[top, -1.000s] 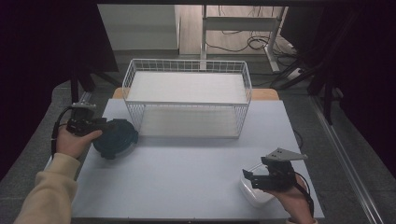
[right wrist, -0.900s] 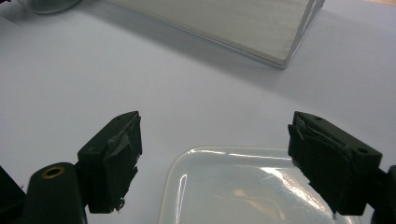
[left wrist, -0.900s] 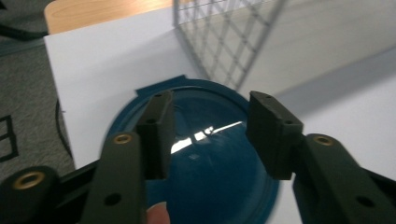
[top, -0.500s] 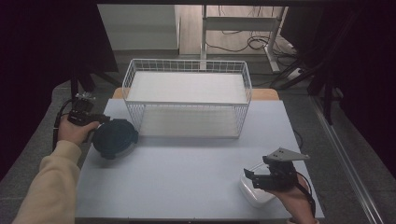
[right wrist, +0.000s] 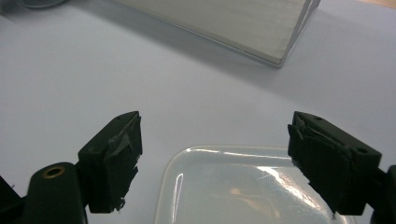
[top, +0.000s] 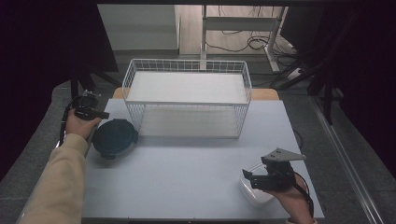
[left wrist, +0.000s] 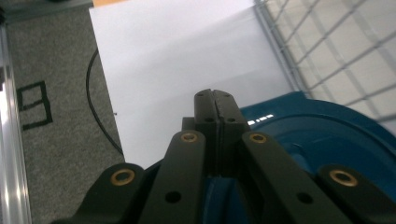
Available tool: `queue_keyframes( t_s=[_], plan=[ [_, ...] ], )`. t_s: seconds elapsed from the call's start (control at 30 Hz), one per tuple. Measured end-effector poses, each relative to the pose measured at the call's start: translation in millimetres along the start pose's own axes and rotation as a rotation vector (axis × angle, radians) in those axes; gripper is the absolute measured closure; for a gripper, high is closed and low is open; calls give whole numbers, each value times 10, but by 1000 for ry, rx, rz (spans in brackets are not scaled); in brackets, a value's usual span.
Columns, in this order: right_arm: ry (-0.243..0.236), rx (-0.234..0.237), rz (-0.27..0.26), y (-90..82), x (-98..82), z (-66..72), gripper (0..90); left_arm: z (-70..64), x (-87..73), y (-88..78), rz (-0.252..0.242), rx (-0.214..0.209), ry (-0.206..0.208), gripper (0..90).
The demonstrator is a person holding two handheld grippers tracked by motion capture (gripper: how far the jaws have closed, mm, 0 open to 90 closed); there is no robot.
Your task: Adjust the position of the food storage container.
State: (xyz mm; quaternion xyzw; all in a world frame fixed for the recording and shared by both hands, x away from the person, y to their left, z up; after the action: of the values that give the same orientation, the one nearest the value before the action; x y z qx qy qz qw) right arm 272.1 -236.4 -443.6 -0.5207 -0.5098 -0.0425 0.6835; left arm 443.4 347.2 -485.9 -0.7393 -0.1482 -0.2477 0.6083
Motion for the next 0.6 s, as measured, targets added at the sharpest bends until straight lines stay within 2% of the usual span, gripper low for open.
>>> queue_keyframes(
  t_s=[0.07,0.3,0.57,0.6],
  plan=[
    [0,-1,1,4,0,-1,176,50,0,108,25,11,0,900],
    [4,-10,7,20,-16,-23,176,118,0,247,57,15,22,900],
    [9,-16,11,26,-25,-37,176,60,17,311,79,-27,74,900],
    [9,-17,11,25,-25,-36,176,47,21,313,84,-16,94,900]
  ],
)
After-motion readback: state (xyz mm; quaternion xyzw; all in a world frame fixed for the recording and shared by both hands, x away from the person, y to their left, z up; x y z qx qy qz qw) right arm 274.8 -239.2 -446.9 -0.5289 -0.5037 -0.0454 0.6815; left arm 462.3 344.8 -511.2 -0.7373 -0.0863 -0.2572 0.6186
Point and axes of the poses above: each handheld gripper's, and its own axes: y roughly forward along the jaws, x roughly out of its top, z roughly to its left, the point moved 3 cm from there along y, roughly forward along the jaws, and after that the axes turned 6 degrees about -y, right-handed, at the moved point
